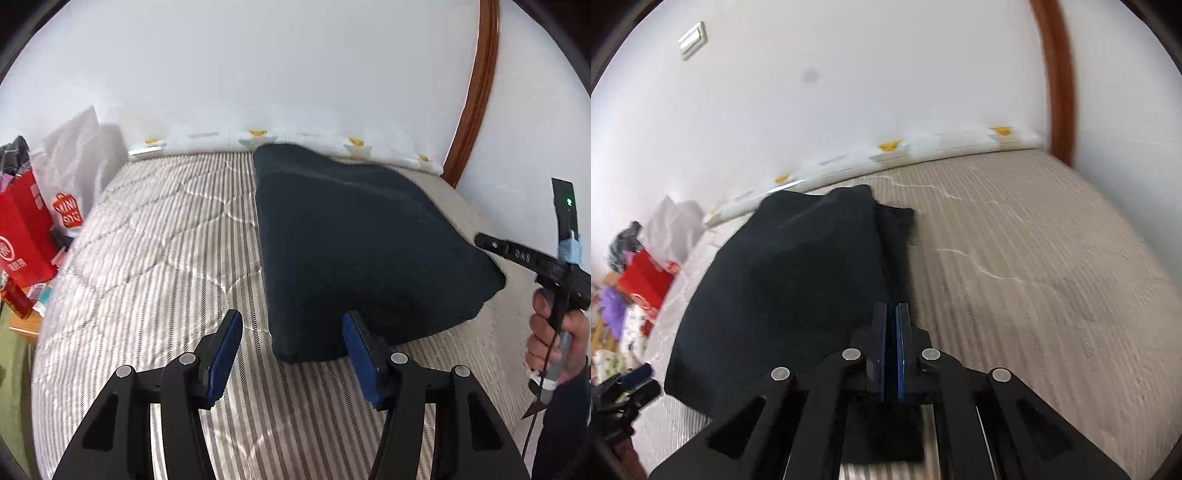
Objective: Fold small clothes
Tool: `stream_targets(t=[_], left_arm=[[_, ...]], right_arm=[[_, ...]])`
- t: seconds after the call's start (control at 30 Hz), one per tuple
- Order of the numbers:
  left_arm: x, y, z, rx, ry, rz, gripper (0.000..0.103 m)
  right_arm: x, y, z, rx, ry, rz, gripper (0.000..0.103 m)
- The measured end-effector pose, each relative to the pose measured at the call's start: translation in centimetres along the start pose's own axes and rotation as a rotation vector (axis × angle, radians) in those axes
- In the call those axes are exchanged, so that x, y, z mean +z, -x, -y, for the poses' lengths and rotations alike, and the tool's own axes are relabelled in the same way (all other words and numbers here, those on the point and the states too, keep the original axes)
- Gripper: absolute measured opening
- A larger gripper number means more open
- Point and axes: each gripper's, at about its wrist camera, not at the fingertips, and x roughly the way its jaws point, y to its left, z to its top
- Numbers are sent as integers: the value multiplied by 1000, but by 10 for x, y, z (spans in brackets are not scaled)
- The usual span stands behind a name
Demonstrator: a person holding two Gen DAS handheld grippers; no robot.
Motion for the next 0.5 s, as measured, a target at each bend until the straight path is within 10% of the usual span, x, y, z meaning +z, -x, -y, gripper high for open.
stream_targets(t=[0.07,0.2,0.5], left_arm=[[0,15,6,19,3,17,55],[-4,44,16,11,25,36,64],[-23,111,47,85,21,78,79]], right_arm=[[-4,25,-6,-51,41,16,8],[-12,75,-12,-61,54,28,59],[-38,169,-25,-52,60,52,71]])
